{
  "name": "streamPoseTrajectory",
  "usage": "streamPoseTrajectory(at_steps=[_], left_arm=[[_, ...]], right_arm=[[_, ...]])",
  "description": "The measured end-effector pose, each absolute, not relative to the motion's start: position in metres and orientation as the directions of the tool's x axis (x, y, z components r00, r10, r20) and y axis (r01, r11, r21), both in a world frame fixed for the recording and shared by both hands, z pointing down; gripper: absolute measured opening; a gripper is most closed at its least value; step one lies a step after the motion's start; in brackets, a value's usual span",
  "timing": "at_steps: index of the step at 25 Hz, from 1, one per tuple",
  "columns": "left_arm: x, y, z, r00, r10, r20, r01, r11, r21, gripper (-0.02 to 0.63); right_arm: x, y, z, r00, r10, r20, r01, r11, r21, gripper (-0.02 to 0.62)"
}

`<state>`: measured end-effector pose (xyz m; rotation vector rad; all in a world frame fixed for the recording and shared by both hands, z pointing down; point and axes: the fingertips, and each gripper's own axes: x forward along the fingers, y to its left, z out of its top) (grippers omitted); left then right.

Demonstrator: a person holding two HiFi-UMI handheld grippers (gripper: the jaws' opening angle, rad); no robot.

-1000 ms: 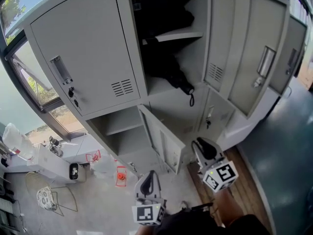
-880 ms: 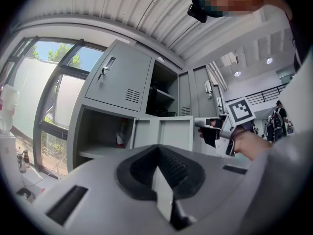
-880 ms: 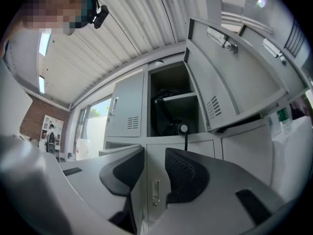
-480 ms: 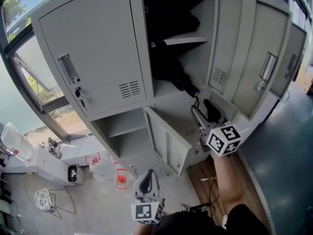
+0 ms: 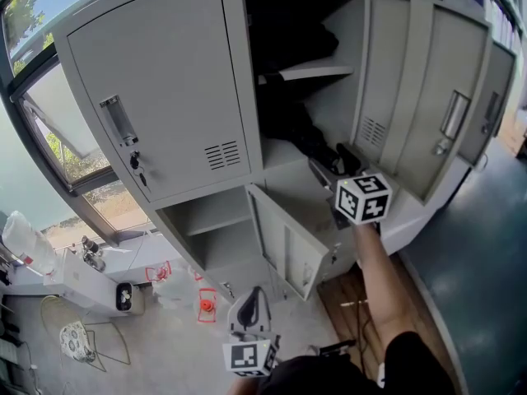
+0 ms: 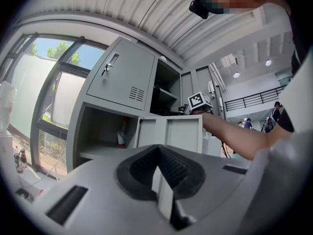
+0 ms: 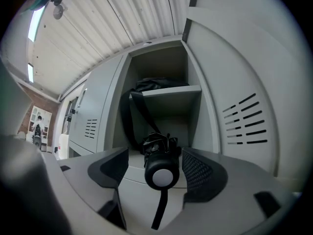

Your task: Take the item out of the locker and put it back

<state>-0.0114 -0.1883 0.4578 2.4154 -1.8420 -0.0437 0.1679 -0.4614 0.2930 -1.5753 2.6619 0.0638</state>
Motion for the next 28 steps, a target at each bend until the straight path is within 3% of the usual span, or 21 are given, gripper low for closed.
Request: streamPoseTrajectory(at_steps=[28], left_arm=[[-0.021,-0.199,0.461,0.238,-0.97,0.054,-0.964,-0.229,0.136,-0.009]], right_arm=[[0.143,-0.518,0.3,-0.439,-0.894,0.092,-0.887,0.447,0.118,0.324]])
